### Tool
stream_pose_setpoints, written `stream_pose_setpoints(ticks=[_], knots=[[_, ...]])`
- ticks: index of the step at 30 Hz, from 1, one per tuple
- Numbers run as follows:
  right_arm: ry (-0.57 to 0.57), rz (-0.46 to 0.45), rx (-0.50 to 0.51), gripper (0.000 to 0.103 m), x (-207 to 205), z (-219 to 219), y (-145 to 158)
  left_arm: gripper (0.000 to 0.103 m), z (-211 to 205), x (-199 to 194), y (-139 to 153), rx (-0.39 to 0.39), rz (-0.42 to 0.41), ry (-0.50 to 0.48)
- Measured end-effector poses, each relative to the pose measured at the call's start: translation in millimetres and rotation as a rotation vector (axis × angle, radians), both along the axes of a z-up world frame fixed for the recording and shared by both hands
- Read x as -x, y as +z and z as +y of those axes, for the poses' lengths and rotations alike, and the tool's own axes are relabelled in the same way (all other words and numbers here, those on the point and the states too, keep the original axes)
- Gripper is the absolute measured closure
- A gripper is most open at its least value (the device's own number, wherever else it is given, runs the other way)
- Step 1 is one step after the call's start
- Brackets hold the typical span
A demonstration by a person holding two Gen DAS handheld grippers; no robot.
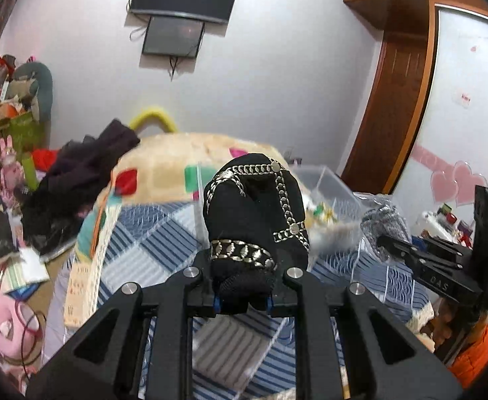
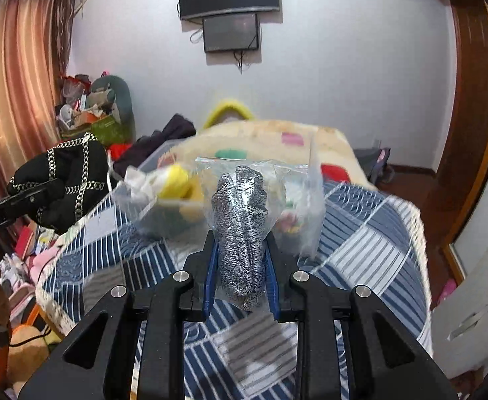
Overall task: Organize soft objects
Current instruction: 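Lower the black bag and bagged sock into the clear box and release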
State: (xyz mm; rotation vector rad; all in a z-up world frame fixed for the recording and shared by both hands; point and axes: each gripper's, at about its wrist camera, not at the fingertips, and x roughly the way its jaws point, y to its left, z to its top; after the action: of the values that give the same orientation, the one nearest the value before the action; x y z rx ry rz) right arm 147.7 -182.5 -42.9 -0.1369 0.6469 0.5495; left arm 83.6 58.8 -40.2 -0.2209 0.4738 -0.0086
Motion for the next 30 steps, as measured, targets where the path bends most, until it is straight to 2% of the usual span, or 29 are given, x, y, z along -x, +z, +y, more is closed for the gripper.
stream_pose_setpoints(ticks=[6, 16, 24, 30], knots=[[-0.002, -0.064, -0.022, 0.080, -8.8, 7.4, 21.3, 0.085, 1.7, -29.8, 14.5, -0.001, -0.025, -0.005], [0.013, -0.078, -0.037, 0.080, -40.6, 33.1, 28.2, 0.085, -2.4, -85.4, 12.5, -0.065, 0.000, 0.015], [0.038, -0.013, 0.022, 0.080, -68.3, 59.7, 5.4, 0.085, 4.0, -135.6, -20.4, -0.026, 0.116, -0.005], [0.043, 0.041, 0.080, 0.080, -75.2, 67.8, -15.8, 0.084, -1.9, -154.7, -45.4, -0.048, 0.198, -0.025]])
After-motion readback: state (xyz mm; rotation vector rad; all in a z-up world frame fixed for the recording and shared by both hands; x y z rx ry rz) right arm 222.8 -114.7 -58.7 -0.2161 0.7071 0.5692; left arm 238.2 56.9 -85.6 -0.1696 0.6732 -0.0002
